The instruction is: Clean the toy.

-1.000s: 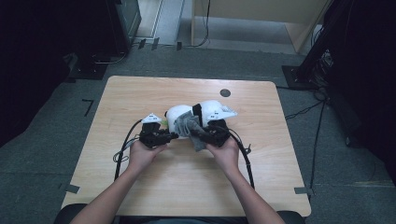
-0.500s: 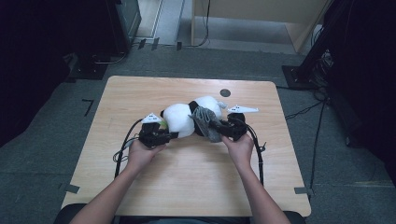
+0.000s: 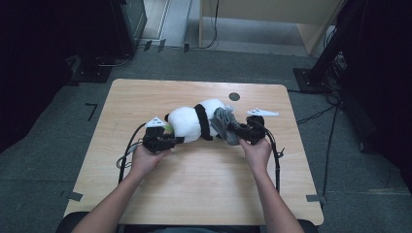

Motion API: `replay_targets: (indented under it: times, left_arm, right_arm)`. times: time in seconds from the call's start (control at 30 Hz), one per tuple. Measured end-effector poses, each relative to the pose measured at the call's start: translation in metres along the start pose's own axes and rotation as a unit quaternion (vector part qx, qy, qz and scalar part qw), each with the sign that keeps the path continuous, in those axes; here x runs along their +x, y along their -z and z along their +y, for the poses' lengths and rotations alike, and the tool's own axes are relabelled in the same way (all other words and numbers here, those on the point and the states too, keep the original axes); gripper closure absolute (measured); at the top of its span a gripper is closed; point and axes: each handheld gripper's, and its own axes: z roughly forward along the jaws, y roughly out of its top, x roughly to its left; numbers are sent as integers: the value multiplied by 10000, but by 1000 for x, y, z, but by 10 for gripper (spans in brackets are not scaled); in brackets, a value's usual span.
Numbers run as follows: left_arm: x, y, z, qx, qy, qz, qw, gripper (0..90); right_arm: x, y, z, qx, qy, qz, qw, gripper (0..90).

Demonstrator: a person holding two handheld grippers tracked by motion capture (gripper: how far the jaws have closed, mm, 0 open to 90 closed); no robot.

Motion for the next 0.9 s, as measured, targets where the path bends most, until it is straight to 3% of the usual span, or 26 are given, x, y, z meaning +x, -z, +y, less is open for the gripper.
replay_targets:
  times: [0.17,0.3,0.4,0.5,0.67,0.8,0.9]
  left_arm:
    - [1,2,0,-15,-60,-56,10000,683]
    - [5,9,1,-75,9,-179,9998,682]
    - [7,17,3,-170,97,-287,9994,682]
    - [4,25,6,-92,29,-475,9988,680]
    - [-13,32,6,47,-233,-619,9978,675]
    - [-21,31,2,107,-321,-776,9964,669]
    - [-22,25,-2,206,-370,-800,9959,664]
  right_arm:
    - [-13,2,-2,3,-102,-195,9998,779]
    - [-24,6,-3,-7,-214,-382,9990,779]
    - [-28,14,0,-197,-310,-345,9987,778]
    - [-23,26,9,-440,-267,-211,9985,778]
    - [-5,44,25,-727,9,146,9972,777]
    - [11,45,34,-702,345,430,9960,777]
    - [17,34,34,-417,520,489,9966,777]
